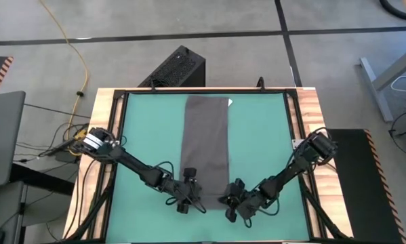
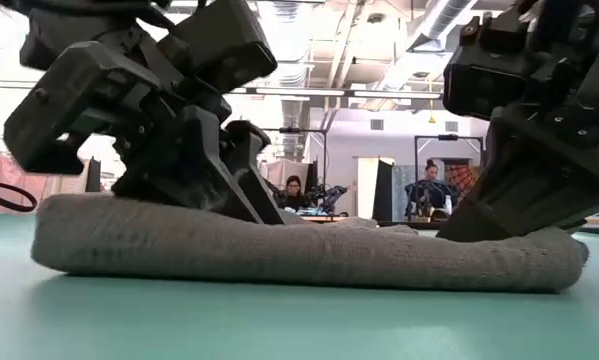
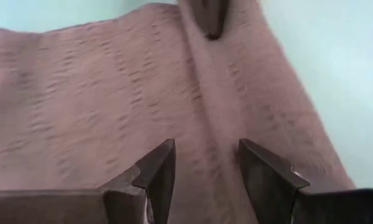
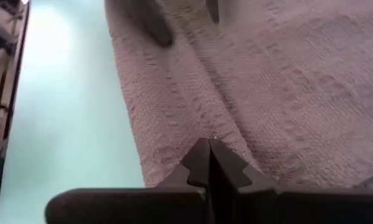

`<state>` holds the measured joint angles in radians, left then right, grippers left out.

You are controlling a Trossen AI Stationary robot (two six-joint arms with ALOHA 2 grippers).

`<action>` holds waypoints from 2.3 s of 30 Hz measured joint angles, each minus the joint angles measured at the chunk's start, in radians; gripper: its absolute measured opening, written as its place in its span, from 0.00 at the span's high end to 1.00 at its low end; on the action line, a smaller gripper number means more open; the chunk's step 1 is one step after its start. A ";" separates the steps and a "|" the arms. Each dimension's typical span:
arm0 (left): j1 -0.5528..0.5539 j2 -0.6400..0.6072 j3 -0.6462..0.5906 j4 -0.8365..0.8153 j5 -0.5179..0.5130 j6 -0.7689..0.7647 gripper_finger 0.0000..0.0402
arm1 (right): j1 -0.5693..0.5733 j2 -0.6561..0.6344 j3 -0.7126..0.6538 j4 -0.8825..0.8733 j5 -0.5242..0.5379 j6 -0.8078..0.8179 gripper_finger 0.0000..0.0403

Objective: Roll towel into tight, uniform cylinder
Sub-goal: Roll the gray towel

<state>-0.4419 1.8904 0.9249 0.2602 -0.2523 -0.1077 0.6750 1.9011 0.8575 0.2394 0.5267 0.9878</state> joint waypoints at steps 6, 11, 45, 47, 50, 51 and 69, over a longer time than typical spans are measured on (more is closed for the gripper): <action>-0.021 -0.098 0.000 -0.102 -0.050 -0.001 0.59 | 0.001 0.000 0.001 -0.041 0.029 0.021 0.96; -0.081 -0.105 -0.001 -0.126 -0.061 -0.025 0.59 | 0.001 0.000 0.000 -0.042 0.029 0.018 0.96; -0.159 -0.106 -0.216 0.046 -0.213 -0.238 0.59 | 0.118 -0.064 -0.004 -0.002 0.138 -0.741 0.41; -0.159 -0.106 -0.216 0.046 -0.211 -0.238 0.59 | 0.111 -0.057 -0.004 -0.002 0.137 -0.750 0.38; -0.159 -0.106 -0.216 0.046 -0.208 -0.243 0.59 | 0.108 -0.046 -0.002 -0.008 0.130 -0.750 0.37; -0.159 -0.106 -0.216 0.046 -0.208 -0.243 0.59 | 0.108 -0.046 -0.002 -0.021 0.129 -0.742 0.37; -0.184 -0.168 -0.219 0.030 -0.201 -0.191 0.59 | 0.078 0.005 0.014 -0.109 0.088 -0.587 0.70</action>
<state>-0.6256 1.7226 0.7055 0.2902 -0.4532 -0.2984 0.7532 1.9057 0.8719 0.1302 0.6147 0.4005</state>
